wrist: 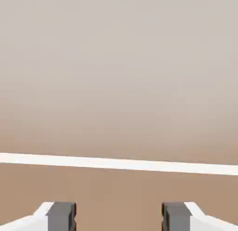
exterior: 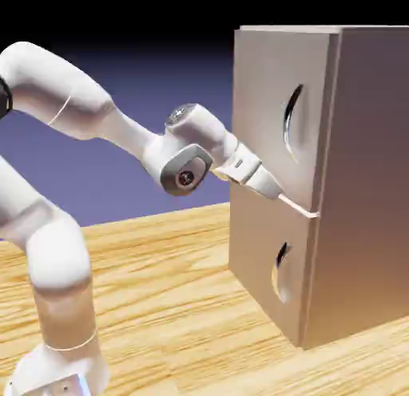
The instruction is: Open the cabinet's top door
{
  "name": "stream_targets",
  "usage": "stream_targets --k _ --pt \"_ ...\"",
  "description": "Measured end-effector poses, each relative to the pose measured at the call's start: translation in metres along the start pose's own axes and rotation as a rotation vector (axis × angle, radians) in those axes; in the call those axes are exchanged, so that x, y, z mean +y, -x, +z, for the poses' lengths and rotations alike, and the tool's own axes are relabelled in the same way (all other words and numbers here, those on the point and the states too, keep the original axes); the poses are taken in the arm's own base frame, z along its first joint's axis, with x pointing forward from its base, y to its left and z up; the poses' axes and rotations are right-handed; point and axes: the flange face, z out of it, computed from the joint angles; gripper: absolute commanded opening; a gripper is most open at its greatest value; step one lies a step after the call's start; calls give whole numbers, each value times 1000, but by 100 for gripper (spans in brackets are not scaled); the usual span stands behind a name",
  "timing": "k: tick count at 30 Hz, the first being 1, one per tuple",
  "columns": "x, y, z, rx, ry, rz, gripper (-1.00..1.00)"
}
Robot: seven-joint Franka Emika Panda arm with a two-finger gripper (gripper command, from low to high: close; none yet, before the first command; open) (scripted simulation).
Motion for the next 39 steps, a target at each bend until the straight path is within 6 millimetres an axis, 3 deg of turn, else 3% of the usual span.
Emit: stream_targets --k 10,19,29,39 --pt "-31 -6 -35 91 -72 -27 0" --pt "-44 -9 -65 179 -143 -38 0" --pt "-43 -13 -91 278 -231 -37 0" --pt "-28 -21 -108 373 -329 -23 0"
